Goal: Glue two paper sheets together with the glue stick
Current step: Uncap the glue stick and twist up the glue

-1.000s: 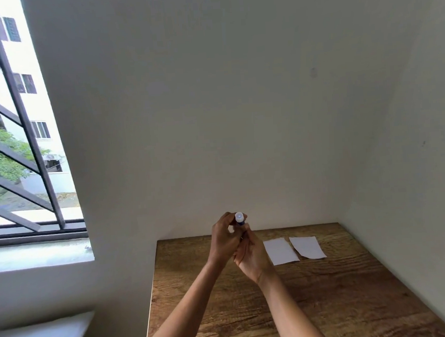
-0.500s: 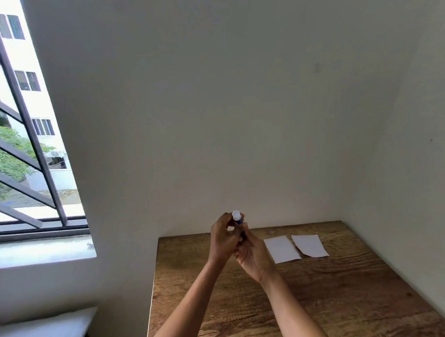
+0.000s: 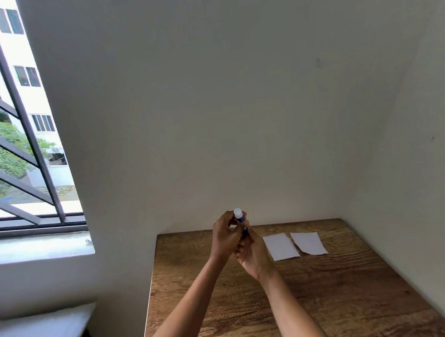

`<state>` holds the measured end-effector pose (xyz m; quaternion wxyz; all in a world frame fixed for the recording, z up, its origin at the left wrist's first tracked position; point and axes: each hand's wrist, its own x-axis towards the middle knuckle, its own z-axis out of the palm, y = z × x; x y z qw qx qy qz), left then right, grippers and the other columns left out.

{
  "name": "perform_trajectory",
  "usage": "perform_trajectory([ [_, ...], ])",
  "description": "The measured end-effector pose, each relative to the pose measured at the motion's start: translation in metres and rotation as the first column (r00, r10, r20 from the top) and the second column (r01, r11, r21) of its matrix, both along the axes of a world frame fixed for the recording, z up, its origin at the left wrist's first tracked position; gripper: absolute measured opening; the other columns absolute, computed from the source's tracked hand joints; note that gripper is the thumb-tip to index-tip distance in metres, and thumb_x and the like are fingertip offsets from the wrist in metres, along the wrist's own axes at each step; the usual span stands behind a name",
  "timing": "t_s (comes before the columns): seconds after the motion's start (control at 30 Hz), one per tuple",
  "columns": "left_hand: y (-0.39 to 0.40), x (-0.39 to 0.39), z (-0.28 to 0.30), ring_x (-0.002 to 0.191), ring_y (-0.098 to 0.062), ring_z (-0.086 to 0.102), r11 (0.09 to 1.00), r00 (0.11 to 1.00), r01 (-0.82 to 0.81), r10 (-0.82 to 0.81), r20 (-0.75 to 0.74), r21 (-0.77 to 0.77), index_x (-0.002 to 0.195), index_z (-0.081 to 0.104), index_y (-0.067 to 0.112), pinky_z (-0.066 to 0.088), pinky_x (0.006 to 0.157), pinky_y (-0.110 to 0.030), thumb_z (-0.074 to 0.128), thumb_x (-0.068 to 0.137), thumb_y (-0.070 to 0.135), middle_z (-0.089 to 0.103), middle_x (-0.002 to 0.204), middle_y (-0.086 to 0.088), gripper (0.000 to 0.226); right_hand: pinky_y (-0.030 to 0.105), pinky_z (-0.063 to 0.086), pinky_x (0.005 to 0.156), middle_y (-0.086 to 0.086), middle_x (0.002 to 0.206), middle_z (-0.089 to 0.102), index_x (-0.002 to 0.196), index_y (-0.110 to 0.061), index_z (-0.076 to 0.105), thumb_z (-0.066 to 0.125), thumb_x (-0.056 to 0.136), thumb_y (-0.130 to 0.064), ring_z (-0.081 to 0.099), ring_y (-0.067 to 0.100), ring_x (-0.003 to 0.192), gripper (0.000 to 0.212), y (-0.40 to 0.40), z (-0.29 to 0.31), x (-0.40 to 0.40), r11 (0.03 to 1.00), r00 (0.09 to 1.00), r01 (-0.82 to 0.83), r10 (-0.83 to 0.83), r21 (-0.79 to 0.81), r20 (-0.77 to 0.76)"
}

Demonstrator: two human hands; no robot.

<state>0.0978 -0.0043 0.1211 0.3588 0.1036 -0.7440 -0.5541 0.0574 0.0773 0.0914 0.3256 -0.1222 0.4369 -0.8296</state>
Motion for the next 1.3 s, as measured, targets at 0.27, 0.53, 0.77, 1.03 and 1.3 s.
perform_trajectory([
  [0.27,-0.007,-0.005,-0.002,0.078,-0.004,0.063,0.999,1.000,-0.027,0.027,0.008,0.025,0.098,0.066,0.010,0.048,0.069,-0.008,0.065,0.082,0.006,0.068,0.090,0.001,0.016,0.021,0.037,0.050,0.001,0.073,0.057,0.106,-0.012,0.062,0.038,0.096,-0.032,0.046,0.008,0.060,0.033,-0.001,-0.005,-0.004,0.996,0.998,-0.053,0.052,-0.070,-0.022],
  [0.53,0.002,-0.010,-0.008,0.076,0.001,0.063,0.999,0.999,-0.016,0.016,0.029,0.033,0.096,0.066,0.011,0.049,0.066,-0.008,0.065,0.083,0.007,0.067,0.085,0.004,0.014,0.018,0.042,0.046,-0.003,0.066,0.065,0.094,-0.016,0.066,0.038,0.094,-0.046,0.054,0.004,0.053,0.042,-0.002,-0.008,-0.006,1.000,0.999,-0.016,0.017,0.023,-0.038],
  [0.77,0.004,-0.012,-0.011,0.063,0.006,0.058,0.999,0.997,0.000,0.003,0.075,-0.037,0.096,0.067,0.010,0.044,0.057,-0.006,0.063,0.083,0.005,0.064,0.078,0.006,0.015,0.017,0.031,0.041,-0.007,0.048,0.045,0.070,-0.017,0.061,0.044,0.091,-0.045,0.037,0.004,0.043,0.038,0.006,-0.009,-0.012,0.995,1.000,0.002,0.001,0.096,-0.031],
  [1.03,-0.001,-0.017,-0.013,0.070,0.003,0.060,0.999,0.997,-0.028,0.025,0.078,0.037,0.097,0.067,0.010,0.047,0.062,-0.008,0.065,0.083,0.009,0.068,0.086,0.001,0.014,0.020,0.039,0.052,-0.001,0.075,0.063,0.102,-0.016,0.066,0.040,0.095,-0.035,0.052,0.007,0.062,0.033,0.009,-0.018,-0.013,0.996,0.998,-0.063,0.065,-0.061,0.022],
  [1.3,0.004,-0.020,-0.020,0.078,-0.020,0.065,0.998,0.994,-0.028,0.022,0.103,0.062,0.101,0.066,0.009,0.054,0.070,-0.031,0.062,0.085,0.008,0.069,0.088,-0.008,0.016,0.020,0.041,0.051,0.000,0.077,0.067,0.106,-0.015,0.066,0.042,0.091,-0.047,0.055,0.008,0.060,0.043,0.001,-0.022,-0.015,0.999,0.999,-0.040,0.039,0.022,0.019],
])
